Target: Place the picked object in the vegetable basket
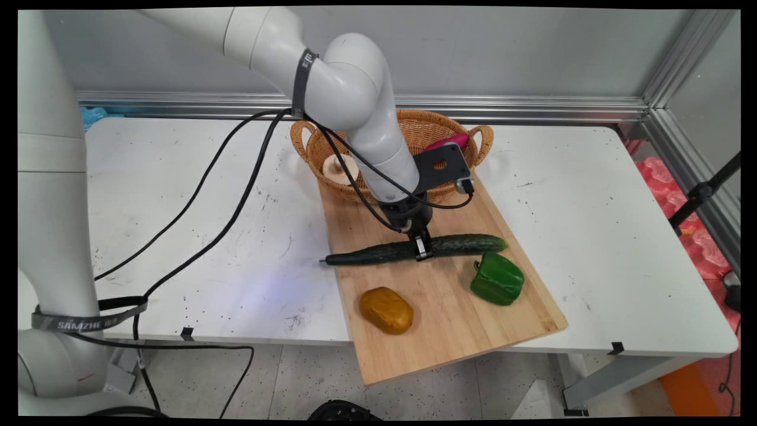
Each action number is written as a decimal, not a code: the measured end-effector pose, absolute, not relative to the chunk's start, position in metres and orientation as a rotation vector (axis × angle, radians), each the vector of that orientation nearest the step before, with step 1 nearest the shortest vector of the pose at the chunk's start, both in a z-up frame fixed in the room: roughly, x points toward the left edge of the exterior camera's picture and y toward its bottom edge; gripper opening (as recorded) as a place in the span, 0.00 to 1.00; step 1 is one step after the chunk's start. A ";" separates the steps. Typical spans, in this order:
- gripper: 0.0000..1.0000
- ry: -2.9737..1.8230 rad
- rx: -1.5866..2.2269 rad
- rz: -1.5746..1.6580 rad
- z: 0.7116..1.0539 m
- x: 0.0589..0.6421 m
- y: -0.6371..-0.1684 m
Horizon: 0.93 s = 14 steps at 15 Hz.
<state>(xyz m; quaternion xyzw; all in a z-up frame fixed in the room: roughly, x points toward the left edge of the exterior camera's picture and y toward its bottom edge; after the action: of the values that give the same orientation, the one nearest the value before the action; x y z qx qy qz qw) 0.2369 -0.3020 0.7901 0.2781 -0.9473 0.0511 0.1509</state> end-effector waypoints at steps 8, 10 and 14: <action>0.00 -2.711 0.744 0.170 0.824 0.237 -0.306; 0.00 -2.707 0.722 0.192 0.845 0.239 -0.308; 0.00 -2.708 0.695 0.241 0.883 0.248 -0.315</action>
<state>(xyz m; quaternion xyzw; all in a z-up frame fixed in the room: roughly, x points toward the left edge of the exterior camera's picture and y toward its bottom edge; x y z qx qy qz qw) 0.2476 -0.3151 0.8826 0.2441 -0.9515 0.0846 0.1669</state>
